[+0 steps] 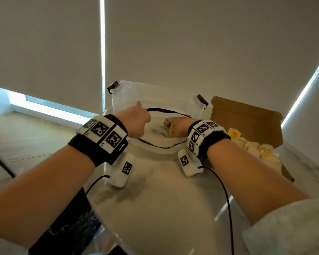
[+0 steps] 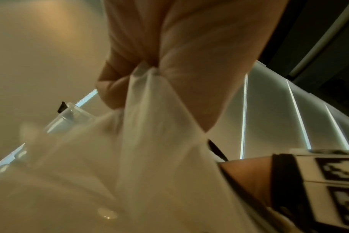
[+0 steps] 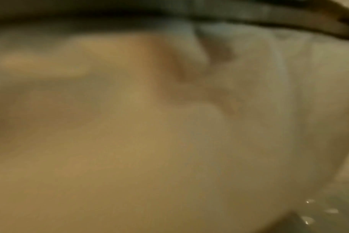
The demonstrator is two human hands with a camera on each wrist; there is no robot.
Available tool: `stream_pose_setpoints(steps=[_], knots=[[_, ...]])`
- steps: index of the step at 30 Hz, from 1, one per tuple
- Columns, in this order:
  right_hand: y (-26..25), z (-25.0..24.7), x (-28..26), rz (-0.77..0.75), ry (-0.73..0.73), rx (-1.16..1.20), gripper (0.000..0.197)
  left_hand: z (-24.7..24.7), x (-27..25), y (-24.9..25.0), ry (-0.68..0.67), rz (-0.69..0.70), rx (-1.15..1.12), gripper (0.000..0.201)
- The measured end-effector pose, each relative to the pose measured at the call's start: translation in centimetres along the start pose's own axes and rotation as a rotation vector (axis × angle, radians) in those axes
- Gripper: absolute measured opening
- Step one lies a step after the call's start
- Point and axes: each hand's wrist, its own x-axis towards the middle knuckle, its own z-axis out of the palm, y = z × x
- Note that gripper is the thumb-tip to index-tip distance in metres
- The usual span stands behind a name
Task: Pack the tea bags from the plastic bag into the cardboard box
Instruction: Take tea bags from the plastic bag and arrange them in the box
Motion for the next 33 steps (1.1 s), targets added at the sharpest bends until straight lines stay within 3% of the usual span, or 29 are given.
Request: stream_pose_setpoints(steps=[3,6,8,13,17,22,25,27,29,31,33], knots=[[-0.5,-0.2,-0.5,-0.047,0.051,0.083,0.066,-0.1,-0.4,0.8,-0.039,-0.024,0.041,0.034],[-0.5,-0.2,-0.8,-0.087,0.078,0.296,0.082,0.2,-0.4,0.7,-0.062,-0.057,0.078,0.059],[-0.5,-0.2,-0.7,-0.079,0.144,0.274,0.082,0.3,-0.4,0.8,-0.065,-0.082,0.045,0.065],[-1.1,-0.3,0.0,-0.035,0.157,-0.021,0.068,0.4,-0.2,2.1,-0.032,-0.05,0.026,0.059],[-2.0,0.0,1.0,-0.001,0.057,-0.065,0.02,0.6,0.1,2.9,-0.035,-0.043,0.015,0.05],[-1.4,0.3,1.2,0.061,0.01,-0.071,0.045,0.8,0.8,3.0,0.088,-0.028,-0.119,0.038],[-0.7,0.3,0.6,0.01,0.059,0.057,0.012,0.7,1.3,2.4,0.202,-0.046,0.029,0.038],[-0.1,0.4,0.5,-0.022,0.093,0.11,0.019,0.6,2.2,2.1,0.248,-0.026,0.101,0.027],[0.0,0.2,-0.1,-0.048,0.096,0.133,0.031,0.5,3.6,1.9,0.195,-0.032,0.058,0.023],[0.1,0.1,-0.8,-0.079,0.036,0.178,0.021,0.6,4.9,1.9,0.077,-0.045,-0.043,0.028],[0.1,-0.1,-1.4,-0.088,0.056,0.172,0.023,1.0,6.3,1.8,-0.037,-0.034,-0.132,0.033]])
